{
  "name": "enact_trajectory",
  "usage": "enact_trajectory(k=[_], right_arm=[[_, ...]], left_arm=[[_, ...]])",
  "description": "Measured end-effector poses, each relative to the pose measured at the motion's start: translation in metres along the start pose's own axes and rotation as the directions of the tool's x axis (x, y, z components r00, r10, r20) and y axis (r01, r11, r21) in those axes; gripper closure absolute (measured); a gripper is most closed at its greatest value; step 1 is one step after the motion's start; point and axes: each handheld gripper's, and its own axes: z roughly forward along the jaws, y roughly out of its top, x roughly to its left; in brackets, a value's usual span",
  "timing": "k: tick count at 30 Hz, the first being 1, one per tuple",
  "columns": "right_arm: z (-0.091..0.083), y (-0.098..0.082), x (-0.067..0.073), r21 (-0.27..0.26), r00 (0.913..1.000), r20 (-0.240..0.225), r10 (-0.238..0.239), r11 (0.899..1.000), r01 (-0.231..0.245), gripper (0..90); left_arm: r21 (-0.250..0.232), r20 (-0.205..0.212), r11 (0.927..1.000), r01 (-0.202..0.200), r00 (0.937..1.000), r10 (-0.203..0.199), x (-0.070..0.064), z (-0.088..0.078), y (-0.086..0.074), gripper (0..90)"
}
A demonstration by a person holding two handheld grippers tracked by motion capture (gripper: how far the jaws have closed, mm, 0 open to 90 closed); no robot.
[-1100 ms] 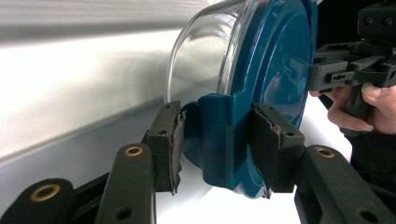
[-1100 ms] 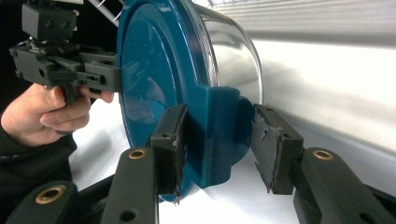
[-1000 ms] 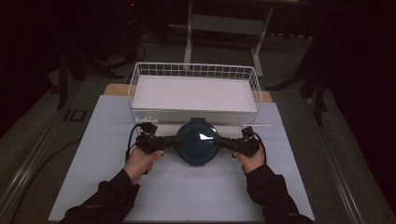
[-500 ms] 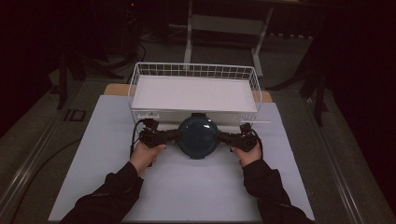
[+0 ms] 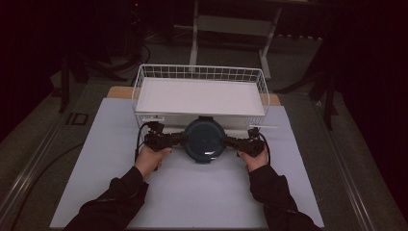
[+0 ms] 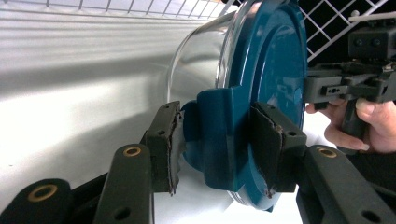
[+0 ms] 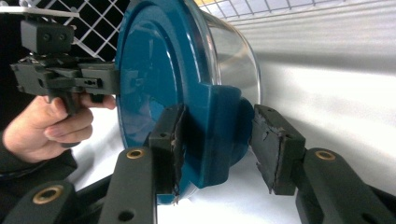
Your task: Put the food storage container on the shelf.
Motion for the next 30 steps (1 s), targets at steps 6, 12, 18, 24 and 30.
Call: enact_trajectory(k=[6,12,18,24,30], right_arm=[[0.0017,0.0020,0.0038,0.000,0.9988,0.043,-0.023,1.000,0.023,52.2],[0.0018,0.0018,0.0032,-0.036,0.9971,0.067,-0.035,0.999,0.038,48.0],[0.0033,0.0054,0.0037,-0.045,0.9936,0.096,-0.061,0.997,0.065,46.2],[0.0054,0.0088,0.0053,-0.057,0.9910,0.125,-0.050,0.997,0.057,46.5],[0.0054,0.0074,0.0071,-0.067,0.9887,0.136,-0.063,0.995,0.072,44.9]], left_arm=[[-0.008,-0.008,0.9998,0.020,0.9998,-0.020,-0.0023,0.0027,-0.0024,50.6],[-0.029,-0.035,0.9991,-0.032,0.9989,0.031,0.0038,0.0039,-0.0026,43.1],[-0.056,-0.070,0.9973,-0.048,0.9966,0.044,0.0025,0.0058,-0.0006,37.6],[-0.072,-0.103,0.9946,-0.075,0.9924,0.067,0.0004,0.0072,0.0019,37.5],[-0.088,-0.118,0.9941,-0.064,0.9916,0.054,-0.0013,0.0066,0.0007,33.5]])
